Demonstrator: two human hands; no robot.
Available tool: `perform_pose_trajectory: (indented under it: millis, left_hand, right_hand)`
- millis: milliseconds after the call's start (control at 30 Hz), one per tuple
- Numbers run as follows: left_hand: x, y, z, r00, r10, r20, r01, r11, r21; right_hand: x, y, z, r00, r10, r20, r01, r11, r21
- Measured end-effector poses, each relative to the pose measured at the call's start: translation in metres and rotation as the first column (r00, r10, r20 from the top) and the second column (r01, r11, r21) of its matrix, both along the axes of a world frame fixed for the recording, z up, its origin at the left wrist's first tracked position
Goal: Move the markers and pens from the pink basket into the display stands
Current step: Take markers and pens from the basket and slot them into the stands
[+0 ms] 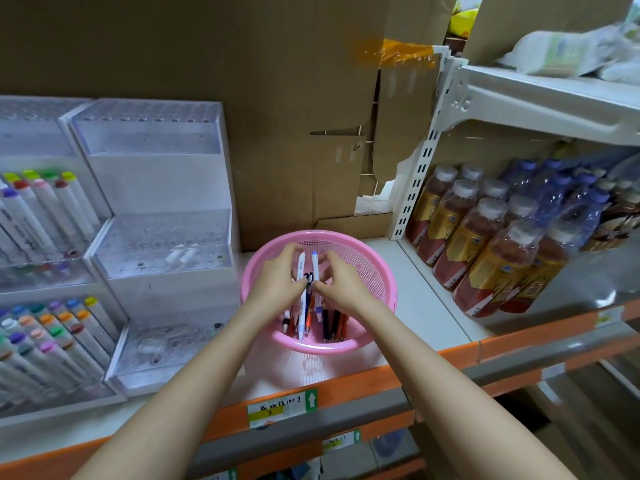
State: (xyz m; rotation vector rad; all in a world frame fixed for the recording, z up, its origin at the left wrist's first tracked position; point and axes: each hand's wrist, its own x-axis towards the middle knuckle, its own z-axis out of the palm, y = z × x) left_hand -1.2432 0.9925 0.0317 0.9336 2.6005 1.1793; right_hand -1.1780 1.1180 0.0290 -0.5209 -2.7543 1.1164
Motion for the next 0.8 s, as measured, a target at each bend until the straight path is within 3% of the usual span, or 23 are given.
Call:
perform_pose_trajectory:
  millis: [367,800]
  left_hand:
    - [0.018,-0.032,0.051,0.978,-0.025,-0.205,0.082,0.957,0.278]
    - [-0.007,-0.162,0.121,0.913,0.29,-0.288,-0.16,0.901,0.403]
  right_hand:
    - [0.027,-0.028,0.053,0.898,0.088,-0.431,-0.081,0.996,0.033]
    - [-0.025,-0.138,0.115,0.751,0.258,-0.608,-0.238,0.964,0.115]
